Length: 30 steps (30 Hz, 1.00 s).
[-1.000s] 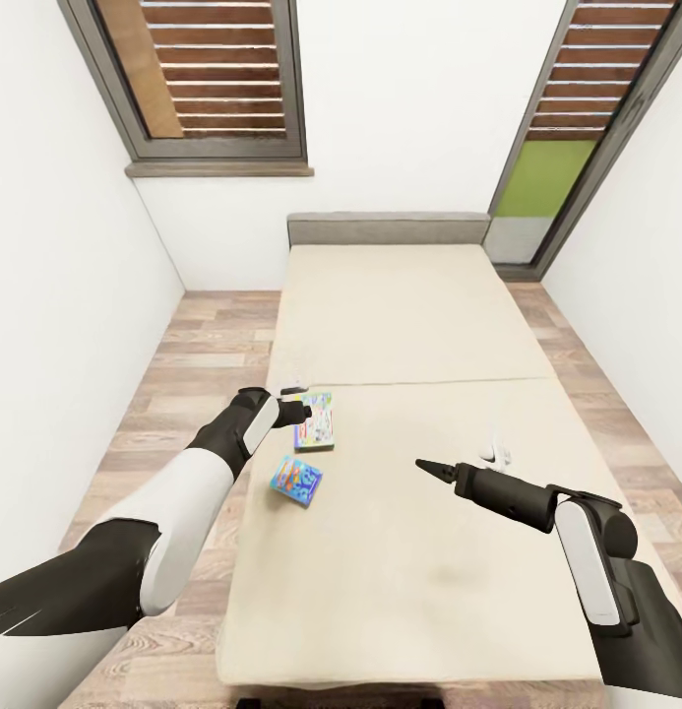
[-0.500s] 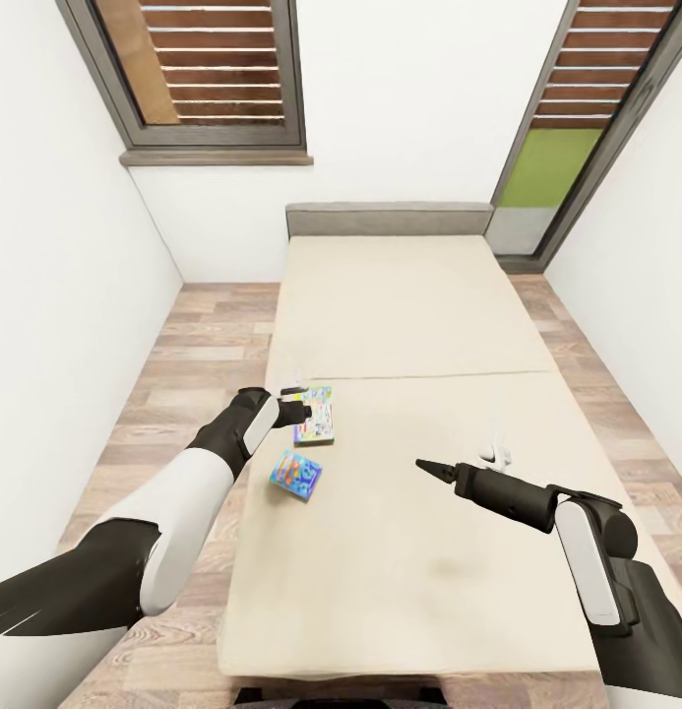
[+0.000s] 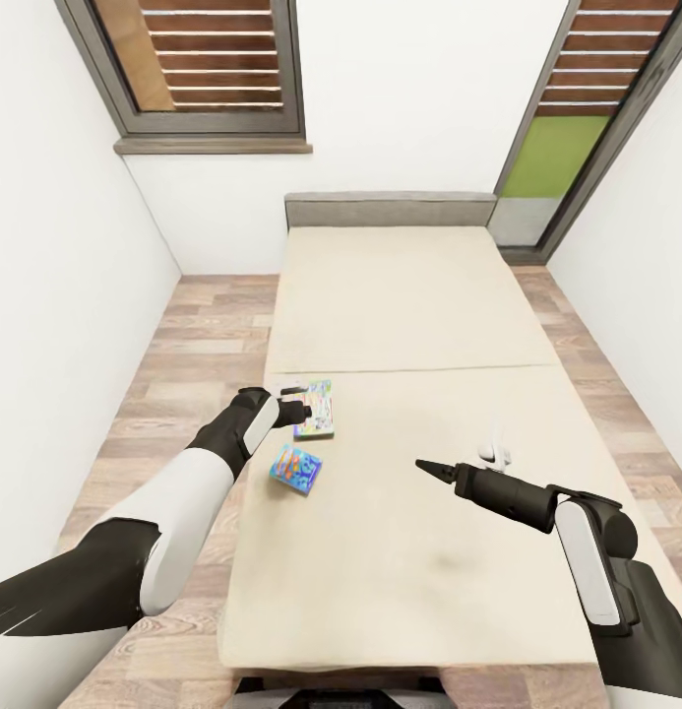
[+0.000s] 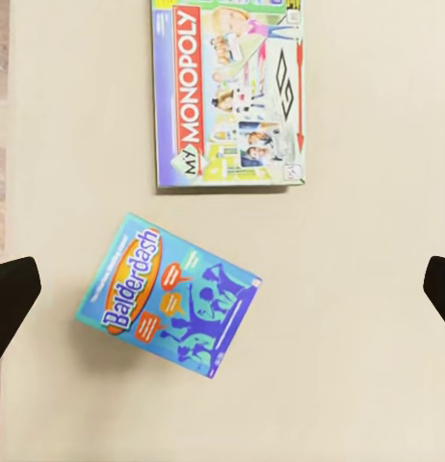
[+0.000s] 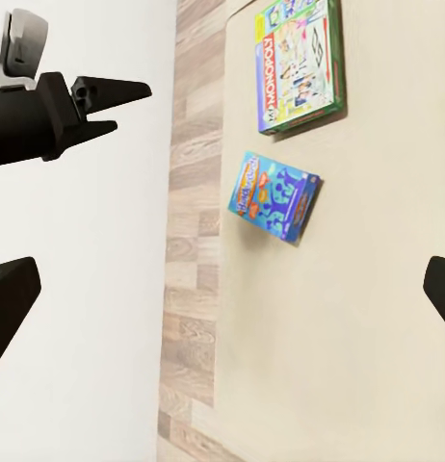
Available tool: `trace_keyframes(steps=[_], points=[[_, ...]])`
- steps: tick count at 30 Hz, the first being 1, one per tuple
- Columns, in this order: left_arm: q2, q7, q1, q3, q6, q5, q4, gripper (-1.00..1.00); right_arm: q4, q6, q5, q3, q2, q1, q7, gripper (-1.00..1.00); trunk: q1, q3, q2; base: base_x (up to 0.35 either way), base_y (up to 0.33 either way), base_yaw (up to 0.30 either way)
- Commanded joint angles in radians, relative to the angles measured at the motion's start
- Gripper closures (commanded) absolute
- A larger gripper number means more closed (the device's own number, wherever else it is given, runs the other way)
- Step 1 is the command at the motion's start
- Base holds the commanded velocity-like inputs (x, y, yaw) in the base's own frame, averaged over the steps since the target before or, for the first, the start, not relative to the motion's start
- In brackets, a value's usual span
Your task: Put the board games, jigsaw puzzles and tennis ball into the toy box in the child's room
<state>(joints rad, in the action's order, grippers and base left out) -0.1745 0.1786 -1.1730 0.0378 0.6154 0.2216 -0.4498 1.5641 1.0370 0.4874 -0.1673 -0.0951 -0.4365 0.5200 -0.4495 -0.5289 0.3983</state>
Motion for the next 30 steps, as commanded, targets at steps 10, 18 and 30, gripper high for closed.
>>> trace_keyframes(steps=[10, 18, 30], points=[[0.000, 0.008, 0.000, 0.007, 0.003, 0.010, -0.001, -1.00, 0.012, 0.010, 0.004, -0.001, -0.001, -0.001, 0.037, -1.00, 0.000, -0.018, 0.002, 0.000, 0.000, 0.000], [0.000, 0.007, 0.000, 0.011, 0.003, 0.009, -0.001, -1.00, 0.014, 0.010, 0.007, -0.007, -0.005, -0.001, 0.202, -1.00, 0.000, -0.031, 0.002, 0.000, 0.000, 0.000], [0.000, 0.010, 0.000, 0.011, -0.027, 0.007, -0.003, -1.00, 0.014, 0.010, 0.007, -0.009, -0.006, -0.001, 0.353, -1.00, 0.000, -0.051, 0.002, 0.000, 0.000, 0.000]])
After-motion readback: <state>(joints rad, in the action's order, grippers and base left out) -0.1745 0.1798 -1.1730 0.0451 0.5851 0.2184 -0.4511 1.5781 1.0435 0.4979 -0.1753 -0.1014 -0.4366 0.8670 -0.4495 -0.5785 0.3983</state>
